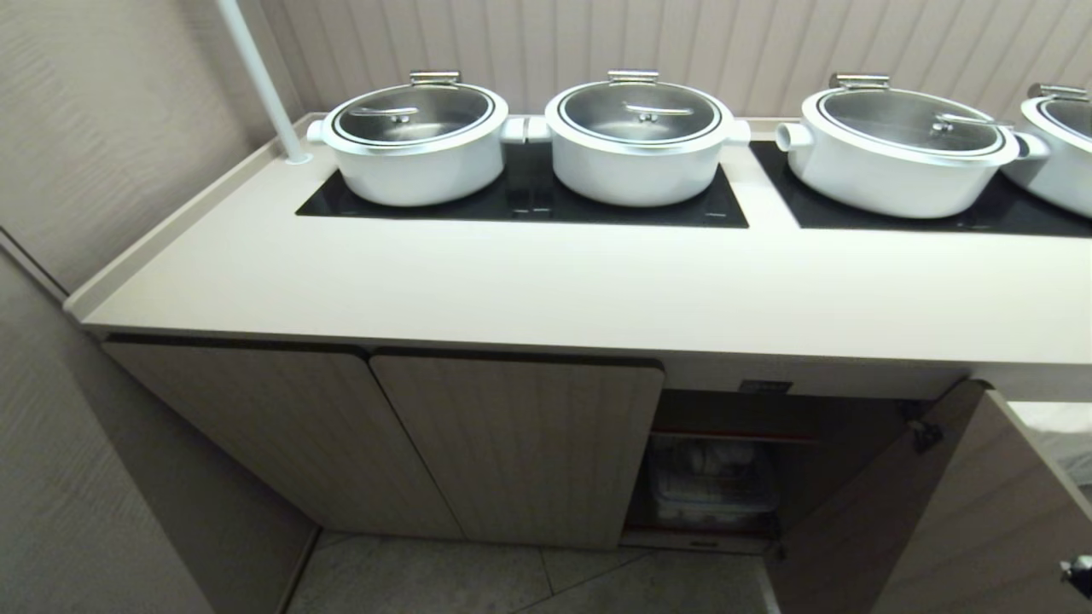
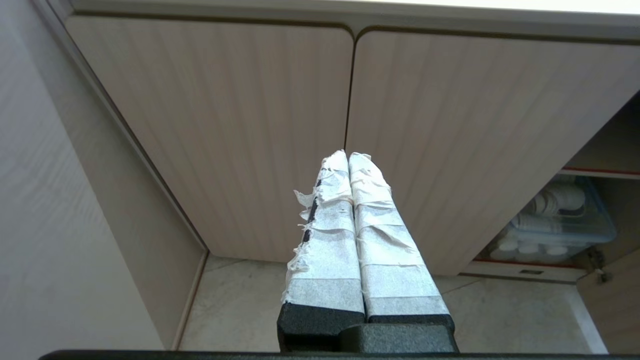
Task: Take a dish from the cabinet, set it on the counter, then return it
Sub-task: Put it back into the cabinet
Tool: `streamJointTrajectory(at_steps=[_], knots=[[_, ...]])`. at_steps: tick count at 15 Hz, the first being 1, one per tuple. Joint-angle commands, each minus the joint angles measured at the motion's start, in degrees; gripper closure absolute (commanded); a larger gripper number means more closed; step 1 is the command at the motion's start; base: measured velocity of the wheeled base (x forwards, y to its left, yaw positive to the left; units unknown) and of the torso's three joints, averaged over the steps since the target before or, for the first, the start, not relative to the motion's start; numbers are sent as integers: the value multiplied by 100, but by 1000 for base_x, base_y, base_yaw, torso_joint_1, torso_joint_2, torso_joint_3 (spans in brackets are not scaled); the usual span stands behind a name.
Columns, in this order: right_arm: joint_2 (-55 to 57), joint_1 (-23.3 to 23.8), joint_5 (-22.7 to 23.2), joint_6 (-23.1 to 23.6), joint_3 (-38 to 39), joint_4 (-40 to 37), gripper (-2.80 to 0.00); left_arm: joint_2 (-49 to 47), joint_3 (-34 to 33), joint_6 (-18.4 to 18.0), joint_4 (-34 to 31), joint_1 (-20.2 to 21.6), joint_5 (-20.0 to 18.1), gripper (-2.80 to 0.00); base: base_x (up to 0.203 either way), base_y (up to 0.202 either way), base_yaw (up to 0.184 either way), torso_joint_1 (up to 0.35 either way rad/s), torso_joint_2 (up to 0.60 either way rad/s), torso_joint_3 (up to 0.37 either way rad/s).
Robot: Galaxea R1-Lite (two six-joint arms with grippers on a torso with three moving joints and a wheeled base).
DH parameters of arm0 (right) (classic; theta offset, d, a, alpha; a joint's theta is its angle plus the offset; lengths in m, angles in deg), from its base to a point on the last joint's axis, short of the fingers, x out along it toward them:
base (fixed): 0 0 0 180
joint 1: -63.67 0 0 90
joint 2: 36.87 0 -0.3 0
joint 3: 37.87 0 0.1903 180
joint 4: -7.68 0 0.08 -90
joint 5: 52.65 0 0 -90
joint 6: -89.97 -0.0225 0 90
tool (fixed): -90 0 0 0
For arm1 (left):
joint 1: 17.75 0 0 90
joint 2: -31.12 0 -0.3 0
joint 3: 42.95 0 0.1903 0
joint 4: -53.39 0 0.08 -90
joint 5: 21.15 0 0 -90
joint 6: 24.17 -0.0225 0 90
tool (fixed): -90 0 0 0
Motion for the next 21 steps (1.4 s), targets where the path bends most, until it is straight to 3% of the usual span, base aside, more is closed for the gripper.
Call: streamJointTrajectory(at_steps=[1,13,21], knots=[[20,-2,5,-10,0,-5,0,2,-4,3,0,1,2,0,0,0,0,-157,333,170],[20,-20,-52,-10,35,4,0,2,4,3,0,1,2,0,0,0,0,-156,344,185],[82,-11,-57,-10,70,13,0,2,-2,3,0,1,-1,0,0,0,0,-235,540,299]])
